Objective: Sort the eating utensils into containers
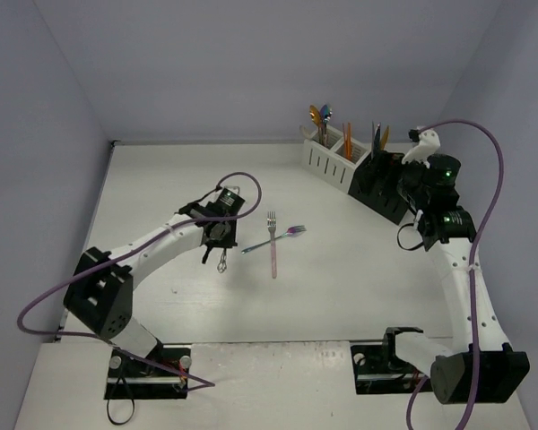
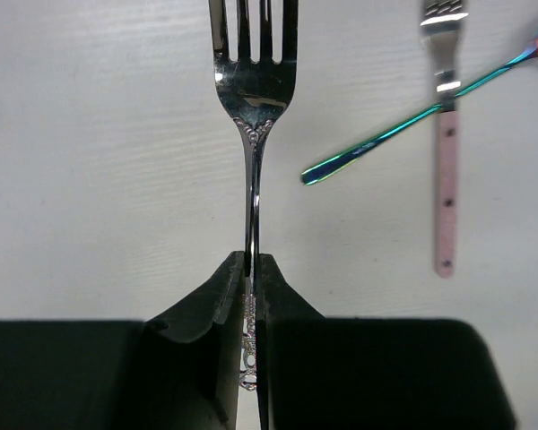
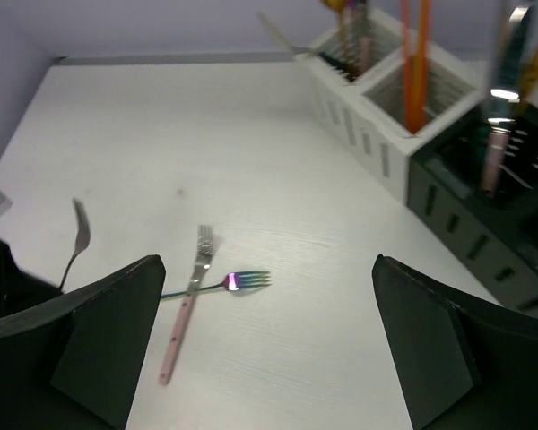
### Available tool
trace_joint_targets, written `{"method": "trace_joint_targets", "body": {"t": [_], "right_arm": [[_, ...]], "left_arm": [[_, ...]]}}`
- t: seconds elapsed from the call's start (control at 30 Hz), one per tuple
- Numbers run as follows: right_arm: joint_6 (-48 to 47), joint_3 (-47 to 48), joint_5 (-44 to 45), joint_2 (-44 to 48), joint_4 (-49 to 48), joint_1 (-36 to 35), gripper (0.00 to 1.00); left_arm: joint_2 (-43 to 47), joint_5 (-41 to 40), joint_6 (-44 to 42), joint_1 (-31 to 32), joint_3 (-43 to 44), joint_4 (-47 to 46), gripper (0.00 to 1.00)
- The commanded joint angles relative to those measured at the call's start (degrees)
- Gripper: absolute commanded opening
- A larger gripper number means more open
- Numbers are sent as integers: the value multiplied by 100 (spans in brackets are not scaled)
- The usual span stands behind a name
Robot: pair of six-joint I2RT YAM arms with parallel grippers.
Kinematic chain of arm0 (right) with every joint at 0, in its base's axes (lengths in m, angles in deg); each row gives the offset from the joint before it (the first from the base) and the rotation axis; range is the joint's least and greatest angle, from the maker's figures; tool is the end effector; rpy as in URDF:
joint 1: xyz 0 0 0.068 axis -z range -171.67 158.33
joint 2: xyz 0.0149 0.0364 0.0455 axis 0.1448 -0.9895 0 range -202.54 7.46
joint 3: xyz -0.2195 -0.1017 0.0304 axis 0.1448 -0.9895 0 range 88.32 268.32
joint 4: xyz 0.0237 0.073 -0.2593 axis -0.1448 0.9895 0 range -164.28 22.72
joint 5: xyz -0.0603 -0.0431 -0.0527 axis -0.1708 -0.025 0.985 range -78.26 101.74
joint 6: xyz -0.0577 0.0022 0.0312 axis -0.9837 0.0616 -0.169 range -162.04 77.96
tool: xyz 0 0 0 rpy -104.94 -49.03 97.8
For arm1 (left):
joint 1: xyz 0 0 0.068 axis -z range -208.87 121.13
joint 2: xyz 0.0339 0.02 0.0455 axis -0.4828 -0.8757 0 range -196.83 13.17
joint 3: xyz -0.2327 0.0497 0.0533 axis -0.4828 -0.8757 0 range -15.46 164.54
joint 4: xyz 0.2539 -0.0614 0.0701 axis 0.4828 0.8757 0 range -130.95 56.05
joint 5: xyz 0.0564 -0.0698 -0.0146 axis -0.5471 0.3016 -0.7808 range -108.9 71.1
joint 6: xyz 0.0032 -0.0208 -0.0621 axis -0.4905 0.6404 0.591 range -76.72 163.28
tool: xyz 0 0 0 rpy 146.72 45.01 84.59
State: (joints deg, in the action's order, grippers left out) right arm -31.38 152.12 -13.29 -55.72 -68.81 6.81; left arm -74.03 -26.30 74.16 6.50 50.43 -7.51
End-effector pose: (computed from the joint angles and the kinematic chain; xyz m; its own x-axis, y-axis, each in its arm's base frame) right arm 0.2881 0.0294 0.3748 -0.1655 0.1633 -0.9726 -0.4221 0.8796 0.2195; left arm 0.2810 -0.1913 0.2083 -0.8351 -0.0314 -0.5492 0.0988 0.9736 -0.2060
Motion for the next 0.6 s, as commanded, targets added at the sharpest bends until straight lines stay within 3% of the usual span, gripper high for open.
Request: {"method": "trace_joint_targets", "body": {"t": [0.0, 0.3, 0.57], "right_arm": [[111, 472, -708, -269, -354, -671, 99], [120, 934, -127, -921, -411, -2164, 99], [76, 1258, 550, -1389, -459, -3038, 95]], "left_arm": [[827, 471, -708, 108, 302, -733, 0], [1531, 902, -1455, 855, 434, -1477, 0], [1575, 828, -1428, 1244, 670, -1534, 0]]}}
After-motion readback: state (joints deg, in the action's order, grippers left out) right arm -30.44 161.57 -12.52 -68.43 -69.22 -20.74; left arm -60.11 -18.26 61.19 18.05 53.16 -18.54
